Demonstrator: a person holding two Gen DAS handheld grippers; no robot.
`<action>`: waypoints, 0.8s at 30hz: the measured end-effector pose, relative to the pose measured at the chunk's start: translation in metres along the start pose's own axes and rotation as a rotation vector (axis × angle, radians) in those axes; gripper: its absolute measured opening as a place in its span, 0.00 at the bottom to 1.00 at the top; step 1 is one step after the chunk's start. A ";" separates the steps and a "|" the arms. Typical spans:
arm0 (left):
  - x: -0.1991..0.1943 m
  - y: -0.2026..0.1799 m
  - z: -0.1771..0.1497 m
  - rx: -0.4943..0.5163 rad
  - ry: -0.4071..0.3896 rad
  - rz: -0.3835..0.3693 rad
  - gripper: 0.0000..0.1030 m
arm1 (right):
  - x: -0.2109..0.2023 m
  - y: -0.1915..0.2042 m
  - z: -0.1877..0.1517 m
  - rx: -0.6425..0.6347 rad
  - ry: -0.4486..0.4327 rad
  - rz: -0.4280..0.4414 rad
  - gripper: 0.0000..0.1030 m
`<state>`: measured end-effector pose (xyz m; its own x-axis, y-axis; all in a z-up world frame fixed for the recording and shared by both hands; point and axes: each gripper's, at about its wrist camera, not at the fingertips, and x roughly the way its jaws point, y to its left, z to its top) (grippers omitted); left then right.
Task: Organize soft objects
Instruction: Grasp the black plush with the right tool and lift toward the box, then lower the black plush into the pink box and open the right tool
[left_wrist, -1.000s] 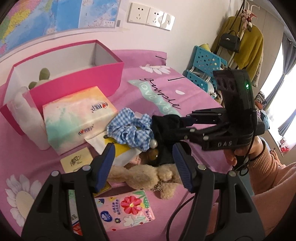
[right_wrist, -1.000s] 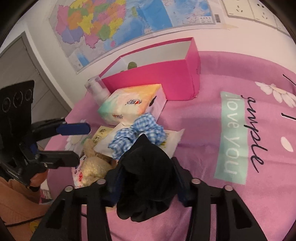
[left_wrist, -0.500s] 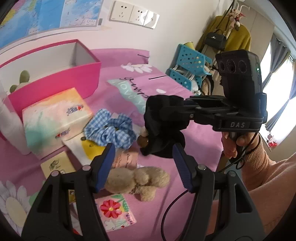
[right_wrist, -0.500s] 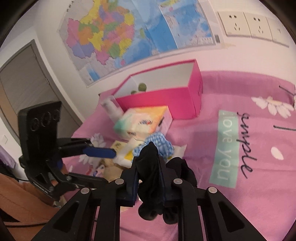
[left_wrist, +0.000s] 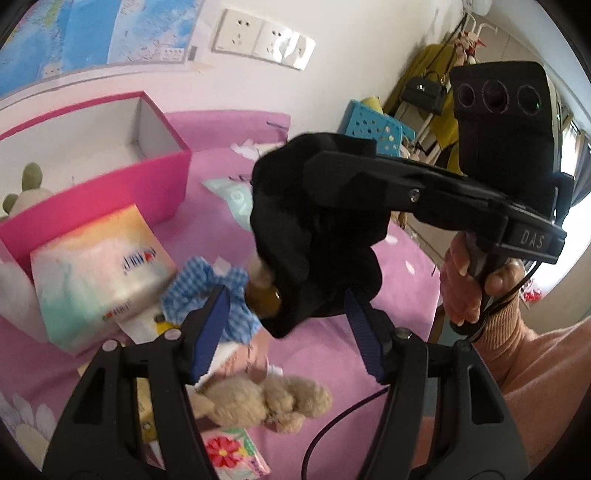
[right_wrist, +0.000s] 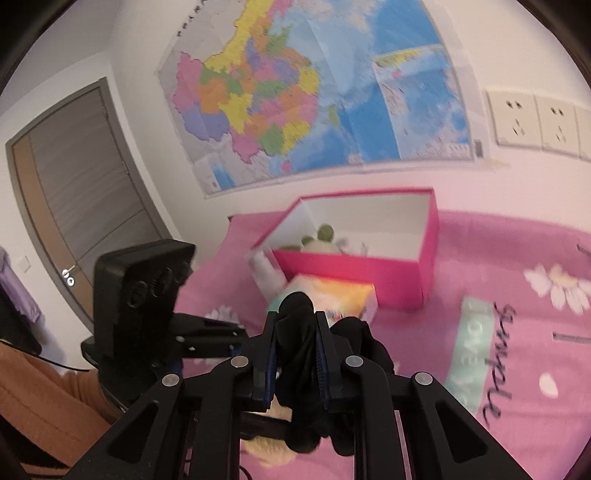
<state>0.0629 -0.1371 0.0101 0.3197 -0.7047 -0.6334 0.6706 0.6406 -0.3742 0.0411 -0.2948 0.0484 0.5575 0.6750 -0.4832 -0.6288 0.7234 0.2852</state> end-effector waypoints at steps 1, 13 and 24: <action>-0.004 0.002 0.005 -0.003 -0.018 0.004 0.59 | 0.001 0.001 0.005 -0.009 -0.006 0.005 0.15; -0.022 0.033 0.060 -0.039 -0.103 0.148 0.40 | 0.031 -0.011 0.075 -0.053 -0.081 0.027 0.15; -0.008 0.082 0.106 -0.113 -0.078 0.327 0.40 | 0.085 -0.042 0.128 -0.035 -0.071 0.003 0.15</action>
<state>0.1866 -0.1115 0.0559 0.5578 -0.4753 -0.6804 0.4474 0.8627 -0.2358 0.1842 -0.2490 0.1016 0.5917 0.6869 -0.4219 -0.6484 0.7165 0.2573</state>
